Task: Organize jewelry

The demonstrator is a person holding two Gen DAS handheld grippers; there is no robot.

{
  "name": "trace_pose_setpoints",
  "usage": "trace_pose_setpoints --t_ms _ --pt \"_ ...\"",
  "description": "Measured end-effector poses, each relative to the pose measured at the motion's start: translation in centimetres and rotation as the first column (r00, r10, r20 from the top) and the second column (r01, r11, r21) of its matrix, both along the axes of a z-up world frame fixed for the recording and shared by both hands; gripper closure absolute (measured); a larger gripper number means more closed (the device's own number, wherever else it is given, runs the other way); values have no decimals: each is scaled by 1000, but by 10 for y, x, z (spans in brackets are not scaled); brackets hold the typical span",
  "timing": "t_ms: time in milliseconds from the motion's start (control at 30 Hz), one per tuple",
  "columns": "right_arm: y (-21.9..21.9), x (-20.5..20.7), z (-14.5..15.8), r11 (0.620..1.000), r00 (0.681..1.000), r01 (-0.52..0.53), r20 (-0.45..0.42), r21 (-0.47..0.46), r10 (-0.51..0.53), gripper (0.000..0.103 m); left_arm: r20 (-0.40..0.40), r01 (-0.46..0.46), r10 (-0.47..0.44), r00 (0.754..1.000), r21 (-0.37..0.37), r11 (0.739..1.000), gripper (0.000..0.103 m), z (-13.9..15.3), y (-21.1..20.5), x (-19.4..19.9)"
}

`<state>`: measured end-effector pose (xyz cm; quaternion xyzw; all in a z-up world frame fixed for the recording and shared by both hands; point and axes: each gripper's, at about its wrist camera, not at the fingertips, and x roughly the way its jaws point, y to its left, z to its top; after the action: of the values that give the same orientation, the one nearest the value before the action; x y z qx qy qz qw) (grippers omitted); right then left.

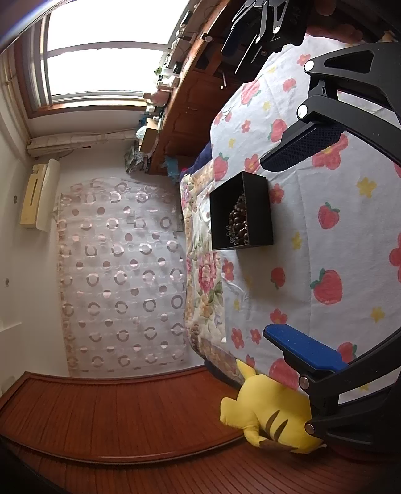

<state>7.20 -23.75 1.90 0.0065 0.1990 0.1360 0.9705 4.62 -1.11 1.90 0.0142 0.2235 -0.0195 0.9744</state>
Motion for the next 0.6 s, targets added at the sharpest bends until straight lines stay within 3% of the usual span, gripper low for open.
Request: trace_pose_setpoints --t_ms 600 --pt "0 0 0 1000 1000 1 1 1 -1 2 -1 -1 1 1000 0 1000 8 -1 0 0"
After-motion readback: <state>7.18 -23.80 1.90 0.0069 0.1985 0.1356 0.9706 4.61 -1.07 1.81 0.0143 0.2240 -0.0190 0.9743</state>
